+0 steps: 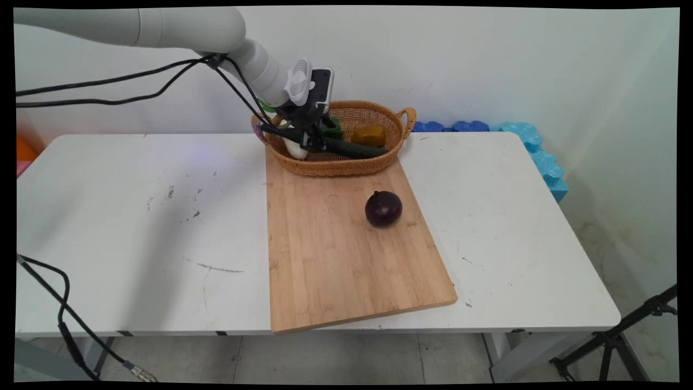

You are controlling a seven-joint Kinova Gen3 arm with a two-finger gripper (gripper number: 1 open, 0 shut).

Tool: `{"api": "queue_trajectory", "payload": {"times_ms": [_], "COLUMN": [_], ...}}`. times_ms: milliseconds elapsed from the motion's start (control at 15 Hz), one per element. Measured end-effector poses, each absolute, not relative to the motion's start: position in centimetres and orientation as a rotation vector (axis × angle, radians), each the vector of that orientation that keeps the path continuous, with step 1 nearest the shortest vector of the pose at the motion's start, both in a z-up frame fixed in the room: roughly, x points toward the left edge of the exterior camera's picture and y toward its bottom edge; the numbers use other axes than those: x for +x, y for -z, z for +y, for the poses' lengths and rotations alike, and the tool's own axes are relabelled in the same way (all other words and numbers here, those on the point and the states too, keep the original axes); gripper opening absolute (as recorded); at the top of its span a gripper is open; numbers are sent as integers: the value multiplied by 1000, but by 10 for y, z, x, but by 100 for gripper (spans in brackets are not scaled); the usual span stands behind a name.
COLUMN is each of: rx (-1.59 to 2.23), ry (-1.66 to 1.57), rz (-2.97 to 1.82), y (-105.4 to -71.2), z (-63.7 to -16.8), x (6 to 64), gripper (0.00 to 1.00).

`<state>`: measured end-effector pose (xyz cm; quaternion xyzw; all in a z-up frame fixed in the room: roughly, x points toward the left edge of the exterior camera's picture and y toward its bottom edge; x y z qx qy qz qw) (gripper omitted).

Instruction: Place the picked object in the vegetable basket

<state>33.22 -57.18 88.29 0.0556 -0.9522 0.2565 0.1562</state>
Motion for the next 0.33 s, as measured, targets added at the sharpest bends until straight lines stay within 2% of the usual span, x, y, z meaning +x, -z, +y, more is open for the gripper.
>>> {"api": "queue_trajectory", "payload": {"times_ms": [333], "rx": [147], "ry": [-732], "rz": [-2728], "y": [-877], "z": [-576], "x": [331], "gripper": [100]}}
